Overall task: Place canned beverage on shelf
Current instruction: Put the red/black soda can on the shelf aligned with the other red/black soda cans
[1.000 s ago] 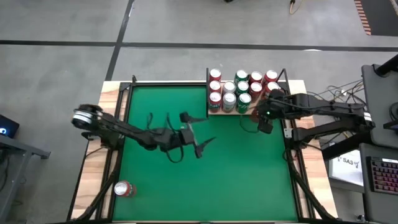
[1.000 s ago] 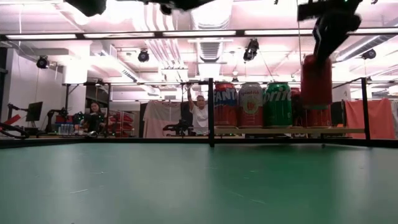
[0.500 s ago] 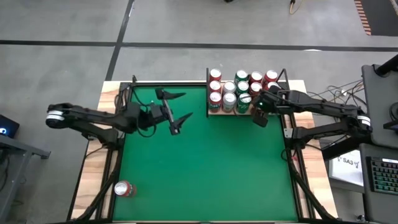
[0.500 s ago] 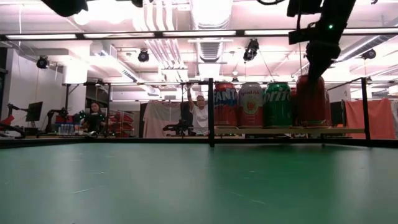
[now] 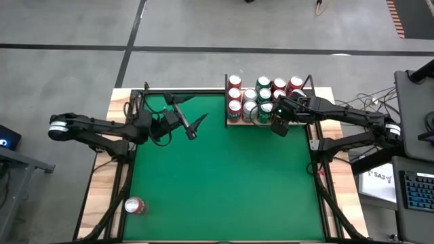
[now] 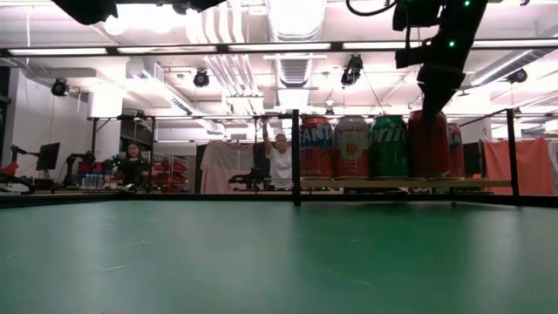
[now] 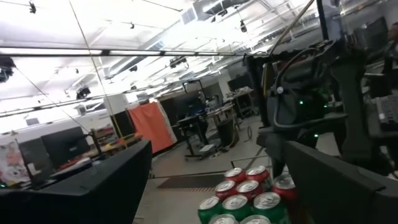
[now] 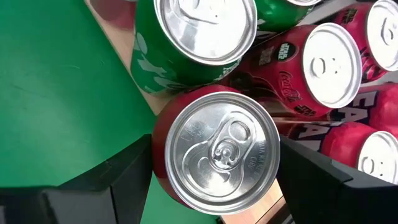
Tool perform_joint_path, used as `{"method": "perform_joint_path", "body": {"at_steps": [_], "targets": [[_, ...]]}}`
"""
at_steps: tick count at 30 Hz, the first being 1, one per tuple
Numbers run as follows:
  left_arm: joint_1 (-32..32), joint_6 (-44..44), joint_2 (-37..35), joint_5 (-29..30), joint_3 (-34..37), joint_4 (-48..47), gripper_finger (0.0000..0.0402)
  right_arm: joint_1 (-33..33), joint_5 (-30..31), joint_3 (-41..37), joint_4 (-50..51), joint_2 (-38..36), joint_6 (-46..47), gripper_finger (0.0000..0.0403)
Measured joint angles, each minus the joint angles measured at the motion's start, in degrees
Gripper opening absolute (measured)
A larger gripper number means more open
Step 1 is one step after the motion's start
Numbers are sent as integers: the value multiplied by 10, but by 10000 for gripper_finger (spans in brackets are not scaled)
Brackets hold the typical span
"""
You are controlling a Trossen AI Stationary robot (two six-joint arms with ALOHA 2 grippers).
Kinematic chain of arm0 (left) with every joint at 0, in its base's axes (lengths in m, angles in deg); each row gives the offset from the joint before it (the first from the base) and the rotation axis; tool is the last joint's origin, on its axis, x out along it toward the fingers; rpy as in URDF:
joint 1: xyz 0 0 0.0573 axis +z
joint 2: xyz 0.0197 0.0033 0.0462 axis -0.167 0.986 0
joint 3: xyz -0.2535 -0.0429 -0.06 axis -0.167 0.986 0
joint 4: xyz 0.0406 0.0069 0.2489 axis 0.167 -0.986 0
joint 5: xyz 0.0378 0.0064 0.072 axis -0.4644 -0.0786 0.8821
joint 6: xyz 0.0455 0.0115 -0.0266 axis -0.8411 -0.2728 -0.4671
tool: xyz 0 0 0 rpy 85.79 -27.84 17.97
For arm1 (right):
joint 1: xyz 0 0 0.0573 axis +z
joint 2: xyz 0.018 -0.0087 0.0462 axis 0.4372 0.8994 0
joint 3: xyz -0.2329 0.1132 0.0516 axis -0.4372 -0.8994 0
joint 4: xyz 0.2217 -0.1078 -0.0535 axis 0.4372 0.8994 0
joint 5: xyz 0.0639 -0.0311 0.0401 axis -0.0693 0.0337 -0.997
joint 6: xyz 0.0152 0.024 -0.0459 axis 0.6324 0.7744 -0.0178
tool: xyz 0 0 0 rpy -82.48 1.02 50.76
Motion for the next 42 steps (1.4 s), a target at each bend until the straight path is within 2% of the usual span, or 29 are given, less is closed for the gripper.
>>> {"method": "perform_joint_path", "body": {"at_steps": [10, 25, 42], "targets": [[1, -11, 2, 3, -4, 2, 350, 0, 12, 2, -16, 33, -12, 276], [0, -11, 1, 2, -5, 7, 350, -11, 16, 1, -17, 32, -29, 276], [0, -11, 1, 2, -5, 11, 350, -11, 23, -1, -15, 32, -26, 330]]}}
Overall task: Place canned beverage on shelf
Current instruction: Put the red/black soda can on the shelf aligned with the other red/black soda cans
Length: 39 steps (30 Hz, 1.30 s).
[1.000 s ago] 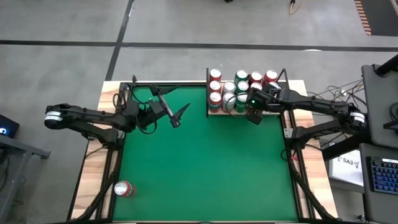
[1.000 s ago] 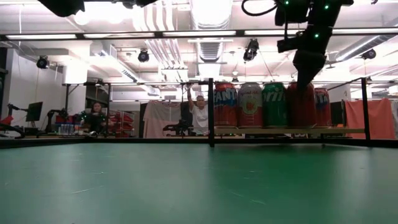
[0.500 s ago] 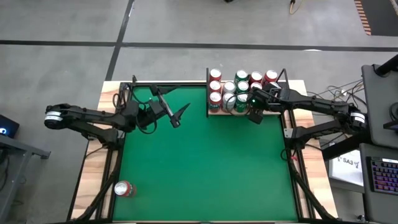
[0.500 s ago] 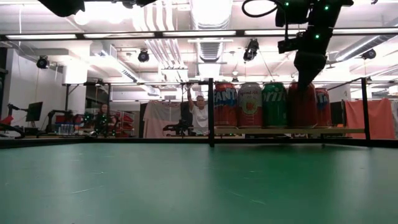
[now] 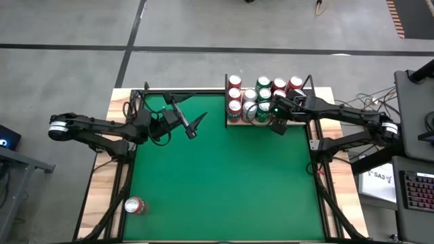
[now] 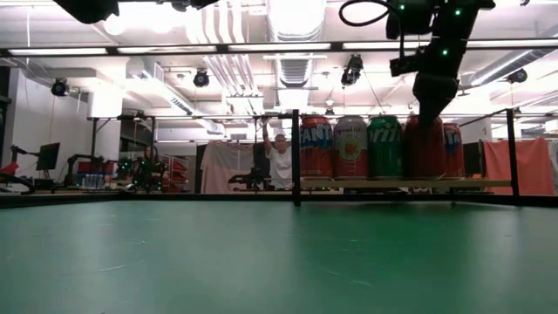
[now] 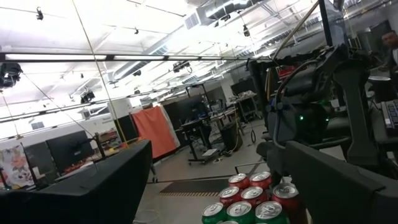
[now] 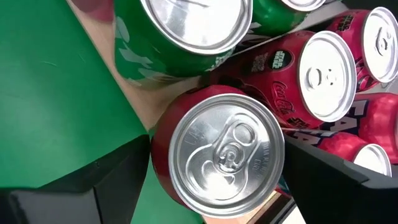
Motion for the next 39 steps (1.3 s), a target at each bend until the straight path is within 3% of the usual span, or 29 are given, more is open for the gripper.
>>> {"method": "perform_joint_path", "body": {"at_steps": [24, 39], "targets": [[0, 3, 0, 0, 0, 0, 350, -4, 44, 4, -10, -2, -15, 336], [-1, 23, 18, -3, 0, -3, 350, 11, 27, 146, 45, -6, 17, 334]]}}
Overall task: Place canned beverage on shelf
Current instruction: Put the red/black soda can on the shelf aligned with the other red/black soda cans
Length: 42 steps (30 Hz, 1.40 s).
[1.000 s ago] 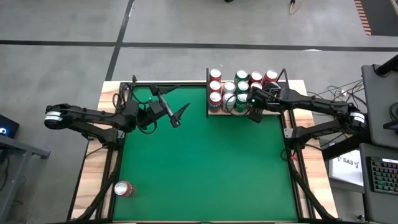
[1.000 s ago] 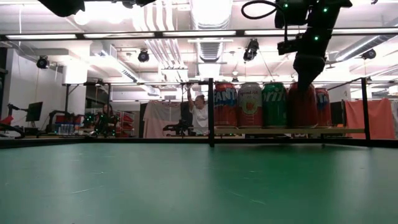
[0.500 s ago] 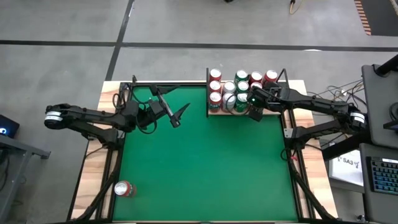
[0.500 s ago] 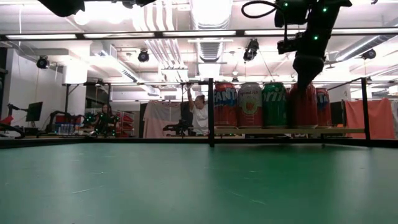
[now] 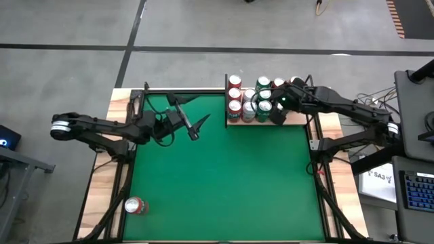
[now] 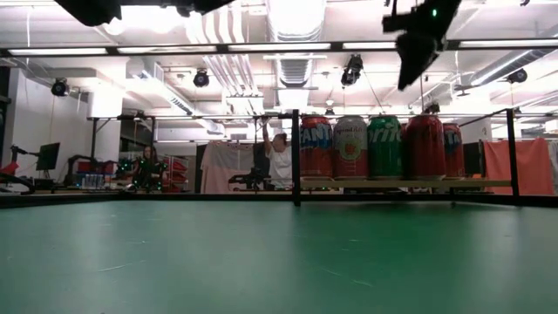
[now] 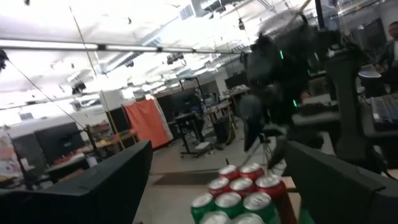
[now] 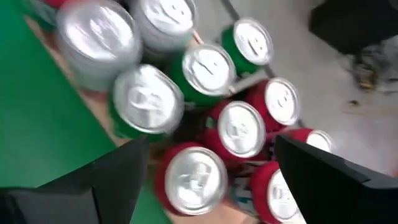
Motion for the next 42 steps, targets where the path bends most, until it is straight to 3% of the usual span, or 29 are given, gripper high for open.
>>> {"method": "perform_joint_path", "body": {"at_steps": [5, 8, 18, 23, 33, 42], "targets": [[-2, 24, 27, -15, 0, -2, 350, 19, -81, 39, 19, -18, 29, 312], [-2, 46, 37, -44, 0, -3, 344, 25, -108, 43, 29, -38, 65, 274], [-2, 109, 69, -59, -32, -26, 261, 22, -22, -24, 30, -67, 193, 28], [-2, 113, 72, -59, -40, -46, 186, 10, -14, -78, -15, -56, 245, 11], [-2, 102, 69, -58, -45, -63, 12, -17, -12, -143, -91, -49, 256, 9], [-2, 100, 69, -58, -45, -63, 15, -17, -12, -162, -113, -49, 248, 9]]}}
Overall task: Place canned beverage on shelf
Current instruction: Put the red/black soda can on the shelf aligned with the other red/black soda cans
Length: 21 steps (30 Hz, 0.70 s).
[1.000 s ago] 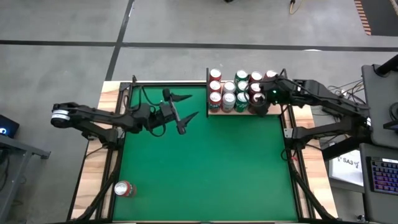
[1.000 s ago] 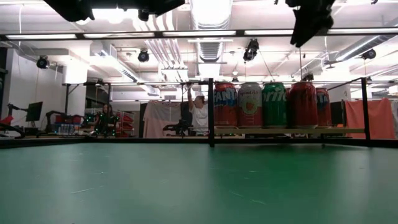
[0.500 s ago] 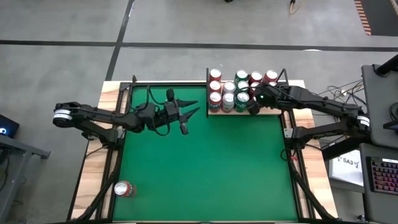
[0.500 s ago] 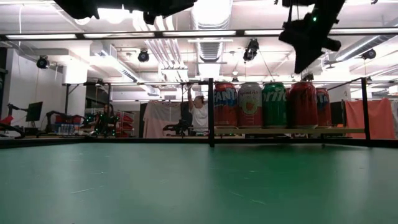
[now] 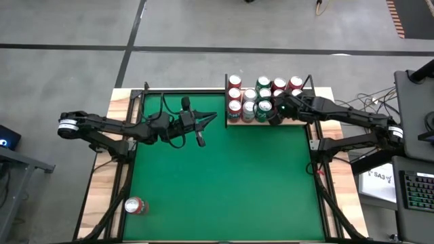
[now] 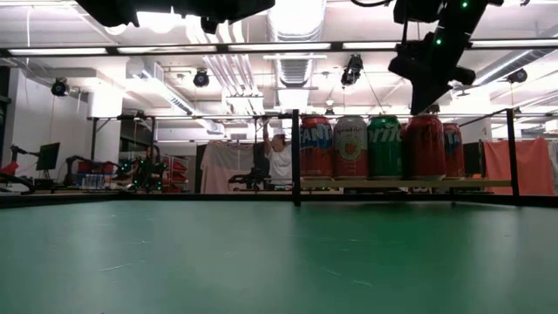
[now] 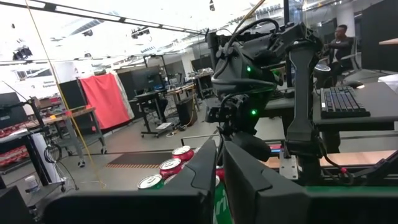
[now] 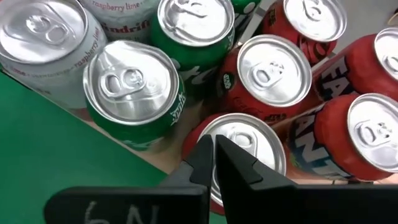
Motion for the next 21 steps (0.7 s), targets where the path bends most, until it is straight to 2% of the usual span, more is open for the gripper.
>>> {"method": "perform_joint_path", "body": {"at_steps": [7, 15, 21], "targets": [[0, 0, 0, 0, 0, 0, 2, 0, 0, -10, -5, 0, -4, 9], [0, 0, -1, 0, 0, 0, 0, 0, -38, 1, 6, 0, -59, 9], [0, 0, -1, 0, 0, 0, 0, 0, -36, 8, 24, -1, -76, 9]]}}
